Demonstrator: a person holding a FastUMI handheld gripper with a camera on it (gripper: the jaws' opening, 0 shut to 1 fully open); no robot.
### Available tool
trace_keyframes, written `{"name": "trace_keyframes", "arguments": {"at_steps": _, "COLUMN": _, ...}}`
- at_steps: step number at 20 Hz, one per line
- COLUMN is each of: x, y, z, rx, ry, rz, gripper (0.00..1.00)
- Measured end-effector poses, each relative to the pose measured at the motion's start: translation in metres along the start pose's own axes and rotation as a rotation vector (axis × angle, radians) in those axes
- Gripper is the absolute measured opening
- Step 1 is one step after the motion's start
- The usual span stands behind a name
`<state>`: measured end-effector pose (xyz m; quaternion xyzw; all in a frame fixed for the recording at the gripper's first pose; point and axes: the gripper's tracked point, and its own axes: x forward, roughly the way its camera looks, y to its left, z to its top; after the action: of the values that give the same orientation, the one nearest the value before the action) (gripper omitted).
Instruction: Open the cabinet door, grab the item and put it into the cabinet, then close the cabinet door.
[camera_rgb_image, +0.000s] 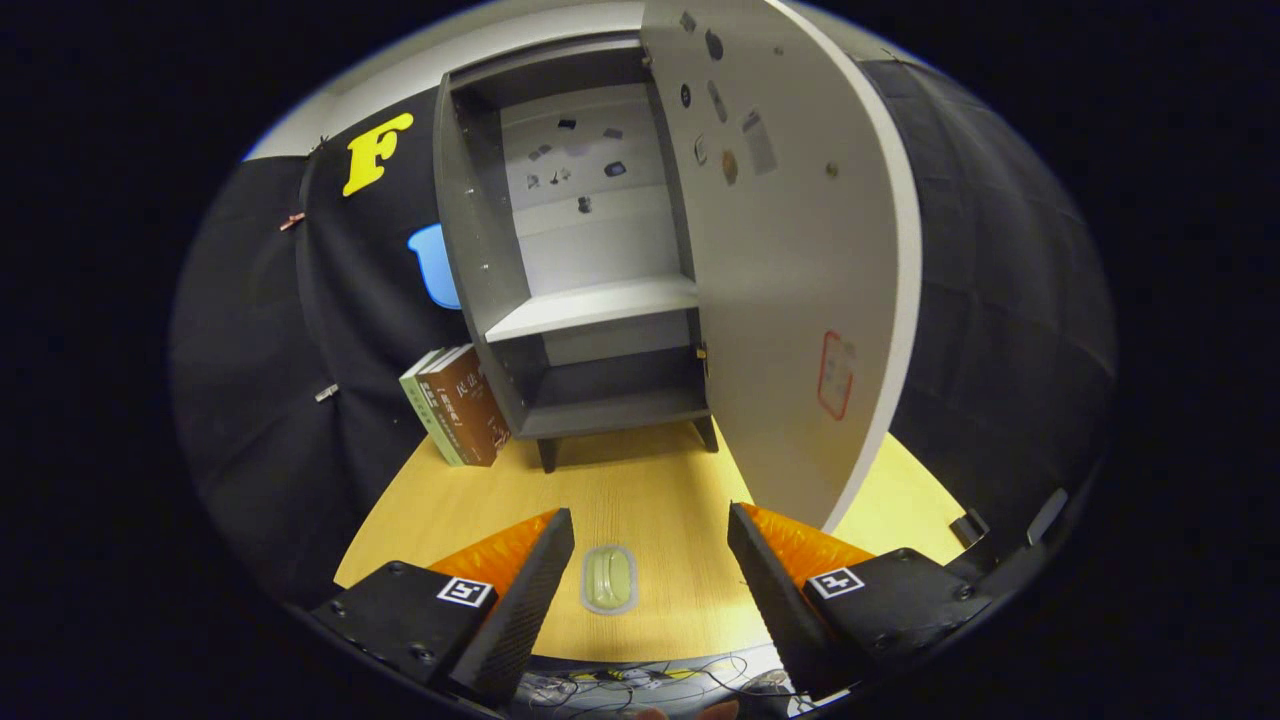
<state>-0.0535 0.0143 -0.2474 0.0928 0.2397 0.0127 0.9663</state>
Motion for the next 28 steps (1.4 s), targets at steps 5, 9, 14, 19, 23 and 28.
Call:
{"name": "trace_keyframes", "arguments": {"at_steps": 5, "x": 0.035, "y": 0.012, "z": -0.026, "rx": -0.002, "ry": 0.044, "rz": 0.009, "gripper": 0.98}}
{"name": "trace_keyframes", "arguments": {"at_steps": 9, "x": 0.061, "y": 0.016, "z": -0.043, "rx": -0.015, "ry": 0.083, "rz": 0.007, "gripper": 0.98}}
{"name": "trace_keyframes", "arguments": {"at_steps": 14, "x": 0.086, "y": 0.023, "z": -0.07, "rx": -0.063, "ry": 0.13, "rz": 0.023, "gripper": 0.98}}
{"name": "trace_keyframes", "arguments": {"at_steps": 19, "x": 0.118, "y": 0.032, "z": -0.11, "rx": -0.073, "ry": 0.218, "rz": 0.027, "gripper": 0.98}}
{"name": "trace_keyframes", "arguments": {"at_steps": 23, "x": 0.139, "y": 0.044, "z": -0.153, "rx": -0.087, "ry": 0.295, "rz": 0.029, "gripper": 0.98}}
{"name": "trace_keyframes", "arguments": {"at_steps": 28, "x": 0.171, "y": 0.048, "z": -0.198, "rx": -0.073, "ry": 0.377, "rz": -0.021, "gripper": 0.84}}
